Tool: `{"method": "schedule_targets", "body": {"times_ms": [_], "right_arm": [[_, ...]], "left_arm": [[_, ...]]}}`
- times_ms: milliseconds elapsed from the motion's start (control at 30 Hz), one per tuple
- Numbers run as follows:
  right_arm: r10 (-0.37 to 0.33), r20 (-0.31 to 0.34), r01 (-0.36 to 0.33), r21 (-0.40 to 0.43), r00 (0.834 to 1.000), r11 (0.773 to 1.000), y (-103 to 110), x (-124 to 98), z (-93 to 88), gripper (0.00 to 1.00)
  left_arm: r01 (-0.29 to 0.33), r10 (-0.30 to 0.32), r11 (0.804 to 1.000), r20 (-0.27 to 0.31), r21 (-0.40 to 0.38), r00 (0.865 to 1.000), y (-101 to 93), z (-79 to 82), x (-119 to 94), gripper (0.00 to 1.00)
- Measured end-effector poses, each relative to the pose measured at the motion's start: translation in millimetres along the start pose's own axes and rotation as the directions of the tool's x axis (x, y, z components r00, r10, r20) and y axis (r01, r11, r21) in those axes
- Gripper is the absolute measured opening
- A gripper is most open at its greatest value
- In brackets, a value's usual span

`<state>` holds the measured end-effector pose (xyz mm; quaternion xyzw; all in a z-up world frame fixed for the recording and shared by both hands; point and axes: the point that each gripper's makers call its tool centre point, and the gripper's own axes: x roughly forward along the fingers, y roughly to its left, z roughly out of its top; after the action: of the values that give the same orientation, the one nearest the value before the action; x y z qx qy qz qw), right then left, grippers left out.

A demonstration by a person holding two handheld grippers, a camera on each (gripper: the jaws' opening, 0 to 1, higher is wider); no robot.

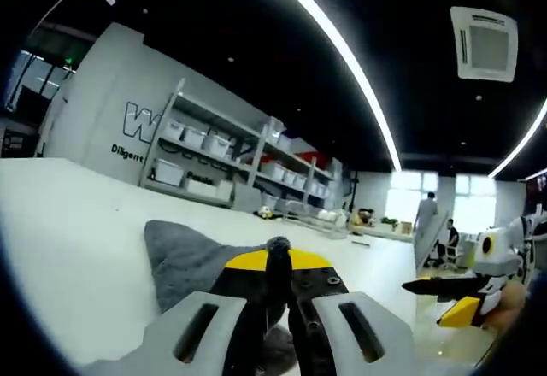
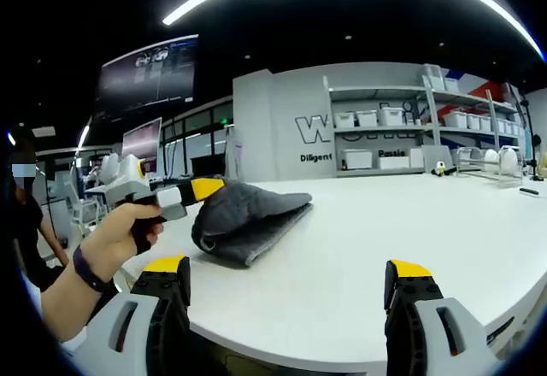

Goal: Open the folded towel by lifting each exposed corner and separating the folded layers until the towel lies flat within the target outline without major curled edges

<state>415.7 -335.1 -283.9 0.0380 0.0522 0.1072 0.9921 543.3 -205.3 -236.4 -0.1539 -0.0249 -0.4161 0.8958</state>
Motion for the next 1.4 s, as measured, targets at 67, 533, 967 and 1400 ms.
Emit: {"method": "schedule_targets", "body": {"times_ms": [67,533,967,1400], "right_arm": [[0.0,0.0,0.0,0.0,1.0,1.0,0.3,0.1,-0.2,0.96],[0.004,-0.003,-0.004,-0.004,1.0,1.0,2.6,0.8,-0.1,0.96],[0.008,-0.003,-0.008,-0.01,1.0,1.0,4.9,1.4,1.5,0.96],[0.013,-0.006,-0.013,-0.017,1.0,1.0,6.0,2.2,1.9,0.96]], "left_arm": [[-0.006,0.006,1.0,0.011,-0.005,1.0,1.9,1.8,-1.4,0.04],[-0.035,0.044,0.995,0.096,-0.097,0.994,17.7,14.1,-14.2,0.04],[-0.042,0.089,0.971,0.195,-0.235,0.977,32.6,20.6,-29.8,0.04],[0.016,0.14,0.899,0.32,-0.438,0.937,42.0,29.7,-47.0,0.04]]}}
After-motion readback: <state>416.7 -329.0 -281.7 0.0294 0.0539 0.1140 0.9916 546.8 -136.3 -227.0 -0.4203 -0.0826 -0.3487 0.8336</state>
